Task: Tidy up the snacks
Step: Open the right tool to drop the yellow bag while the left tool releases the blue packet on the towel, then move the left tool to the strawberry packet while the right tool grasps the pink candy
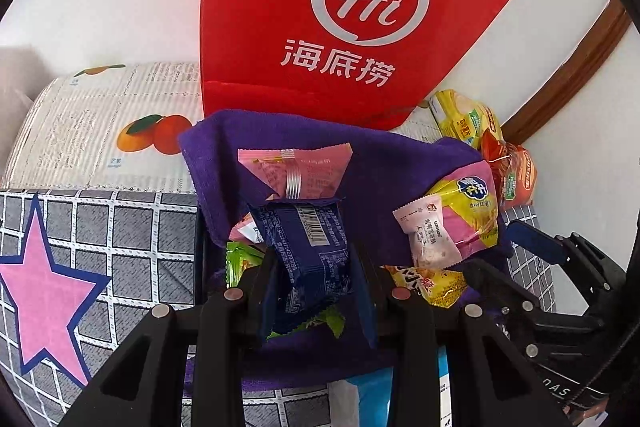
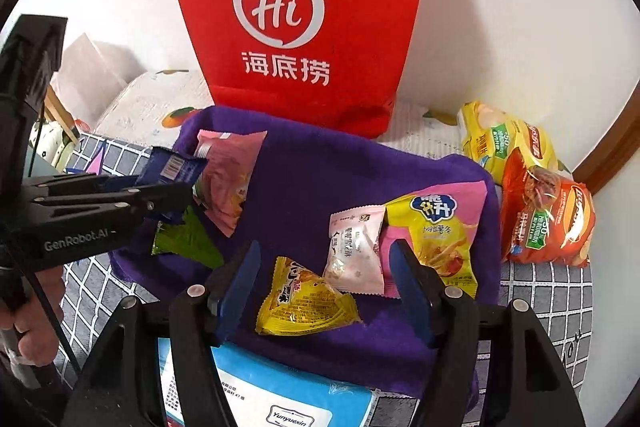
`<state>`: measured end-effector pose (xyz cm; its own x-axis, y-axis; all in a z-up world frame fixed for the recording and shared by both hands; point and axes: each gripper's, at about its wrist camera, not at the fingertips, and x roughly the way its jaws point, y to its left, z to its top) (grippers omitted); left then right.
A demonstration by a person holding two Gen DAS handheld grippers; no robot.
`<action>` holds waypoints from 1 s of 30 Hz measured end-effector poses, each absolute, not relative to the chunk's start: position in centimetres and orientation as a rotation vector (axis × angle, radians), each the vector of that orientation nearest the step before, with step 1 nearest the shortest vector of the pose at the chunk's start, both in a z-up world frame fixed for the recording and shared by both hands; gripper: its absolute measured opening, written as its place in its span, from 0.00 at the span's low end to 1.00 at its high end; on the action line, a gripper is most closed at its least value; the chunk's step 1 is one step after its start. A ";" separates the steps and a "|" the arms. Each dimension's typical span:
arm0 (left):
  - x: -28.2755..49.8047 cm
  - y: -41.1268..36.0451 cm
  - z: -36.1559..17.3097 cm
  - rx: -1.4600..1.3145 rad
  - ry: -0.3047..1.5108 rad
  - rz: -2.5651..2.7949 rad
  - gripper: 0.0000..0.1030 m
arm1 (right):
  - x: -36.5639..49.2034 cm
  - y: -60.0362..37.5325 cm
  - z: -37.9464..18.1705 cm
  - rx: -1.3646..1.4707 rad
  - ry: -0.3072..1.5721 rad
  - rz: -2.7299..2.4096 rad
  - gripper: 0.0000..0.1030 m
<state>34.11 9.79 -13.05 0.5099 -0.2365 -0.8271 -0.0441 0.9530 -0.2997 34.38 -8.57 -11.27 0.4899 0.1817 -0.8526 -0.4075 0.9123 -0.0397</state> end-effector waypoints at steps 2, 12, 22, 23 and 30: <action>34.1 9.8 -13.0 -0.301 1.036 -0.121 0.31 | 34.3 -8.6 -11.3 -0.250 0.994 0.358 0.65; 33.6 10.1 -12.0 -0.309 1.008 -0.141 0.43 | 34.0 -8.7 -10.5 -0.230 0.978 0.367 0.65; 32.1 9.4 -9.5 -0.250 0.926 -0.124 0.44 | 31.5 -9.9 -7.3 -0.163 0.850 0.314 0.65; 31.9 9.3 -9.2 -0.247 0.917 -0.125 0.44 | 30.8 -10.3 -7.1 -0.142 0.844 0.307 0.65; 30.4 8.2 -7.3 -0.216 0.872 -0.158 0.44 | 25.0 -12.7 -8.2 -0.069 0.928 0.302 0.63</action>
